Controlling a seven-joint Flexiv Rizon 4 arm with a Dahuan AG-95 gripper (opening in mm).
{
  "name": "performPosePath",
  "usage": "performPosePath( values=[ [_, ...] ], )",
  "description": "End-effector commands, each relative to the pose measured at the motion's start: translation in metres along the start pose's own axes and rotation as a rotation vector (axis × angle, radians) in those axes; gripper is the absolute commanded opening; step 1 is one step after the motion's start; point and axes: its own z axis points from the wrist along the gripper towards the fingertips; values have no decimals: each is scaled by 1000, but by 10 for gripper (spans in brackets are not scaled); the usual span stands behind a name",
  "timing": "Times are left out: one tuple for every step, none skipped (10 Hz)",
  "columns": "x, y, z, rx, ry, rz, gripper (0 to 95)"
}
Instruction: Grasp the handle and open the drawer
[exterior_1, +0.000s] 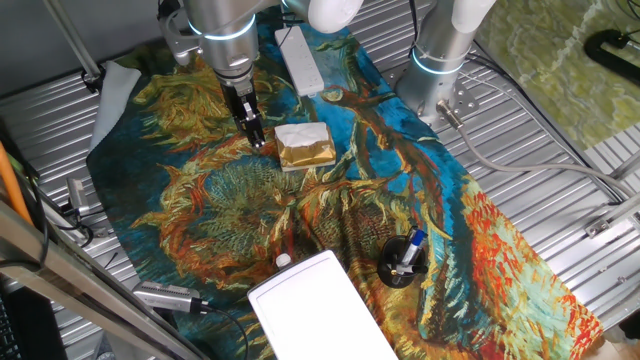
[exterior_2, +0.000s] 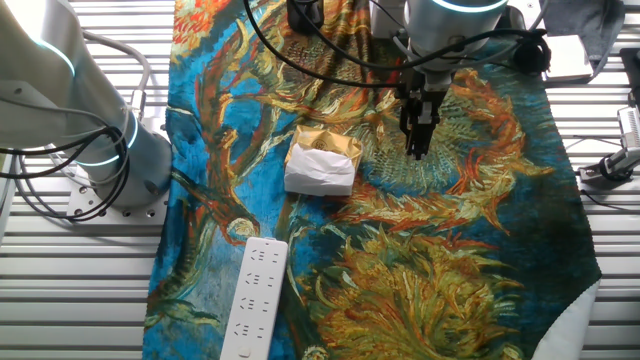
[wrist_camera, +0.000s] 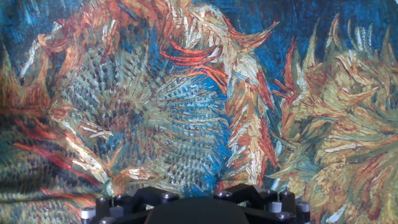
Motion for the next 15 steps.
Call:
performPosePath(
  values=[
    [0,0,0,-22,-28,-24,0],
    [0,0,0,-13,-25,-25,0],
    [0,0,0,-13,-25,-26,0],
    [0,0,0,-12,-25,-73,0],
    [0,0,0,-14,-25,-87,0],
    [0,0,0,-13,-26,-135,0],
    [0,0,0,-13,-25,-165,0],
    [0,0,-1,1,-17,-240,0],
    [1,-1,-1,2,-13,-261,0],
    [1,-1,-1,3,-13,-305,0],
    [1,-1,-1,3,-14,-332,0],
    [1,-1,-1,1,-15,-377,0],
    [1,0,-2,2,-15,-425,0],
    [1,0,-4,1,-19,-497,0],
    [1,1,-5,2,-30,-590,0]
  ],
)
